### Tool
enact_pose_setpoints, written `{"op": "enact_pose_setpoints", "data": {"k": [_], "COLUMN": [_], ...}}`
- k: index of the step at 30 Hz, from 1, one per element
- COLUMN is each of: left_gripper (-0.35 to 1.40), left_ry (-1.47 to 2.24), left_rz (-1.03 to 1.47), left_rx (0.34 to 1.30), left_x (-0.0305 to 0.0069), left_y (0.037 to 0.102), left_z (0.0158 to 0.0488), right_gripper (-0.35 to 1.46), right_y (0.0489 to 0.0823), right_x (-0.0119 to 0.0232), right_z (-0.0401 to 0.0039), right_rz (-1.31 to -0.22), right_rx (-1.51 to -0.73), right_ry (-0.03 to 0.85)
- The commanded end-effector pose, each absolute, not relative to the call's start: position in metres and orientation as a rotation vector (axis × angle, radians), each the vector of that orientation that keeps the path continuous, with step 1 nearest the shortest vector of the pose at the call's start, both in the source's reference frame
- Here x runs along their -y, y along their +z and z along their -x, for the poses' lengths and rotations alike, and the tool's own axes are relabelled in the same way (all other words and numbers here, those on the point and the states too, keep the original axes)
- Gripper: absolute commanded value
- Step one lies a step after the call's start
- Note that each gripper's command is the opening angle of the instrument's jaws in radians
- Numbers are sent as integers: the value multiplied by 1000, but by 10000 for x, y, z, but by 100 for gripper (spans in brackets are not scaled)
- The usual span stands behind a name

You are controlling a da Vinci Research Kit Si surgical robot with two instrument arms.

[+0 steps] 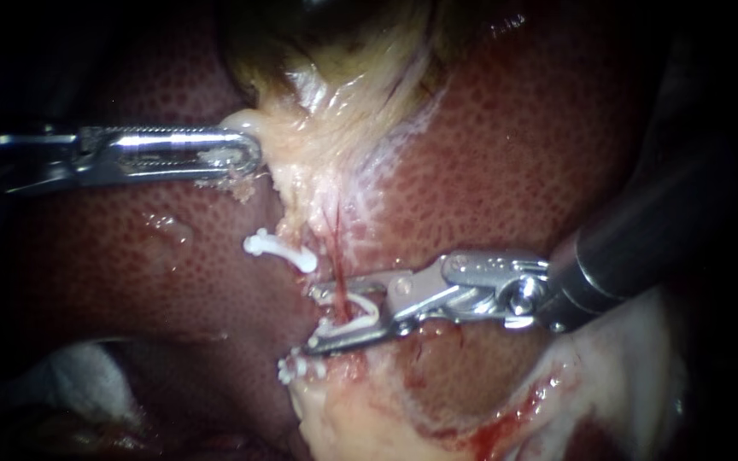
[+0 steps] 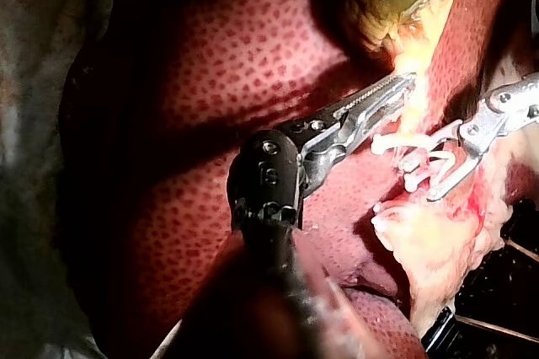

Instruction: Clipping second clip right tube

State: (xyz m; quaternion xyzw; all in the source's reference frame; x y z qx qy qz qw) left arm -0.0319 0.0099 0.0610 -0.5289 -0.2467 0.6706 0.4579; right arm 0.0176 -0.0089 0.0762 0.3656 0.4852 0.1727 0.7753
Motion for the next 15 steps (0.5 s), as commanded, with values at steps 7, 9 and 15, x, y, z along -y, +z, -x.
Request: {"op": "enact_pose_setpoints", "data": {"k": [7, 9, 15], "left_gripper": [-35, -35, -35], "left_ry": [1652, 1652, 1652], "left_rz": [1303, 1303, 1303], "left_rx": [607, 607, 606], "left_x": [-99, -99, -99], "left_y": [610, 611, 612], "left_z": [320, 320, 321], "right_gripper": [-35, -35, -35], "right_y": [765, 765, 764], "right_x": [85, 84, 86], "right_z": [-169, -168, -166], "right_rz": [-847, -851, -851], "right_rx": [-1017, -1015, -1006], "right_ry": [442, 446, 442]}}
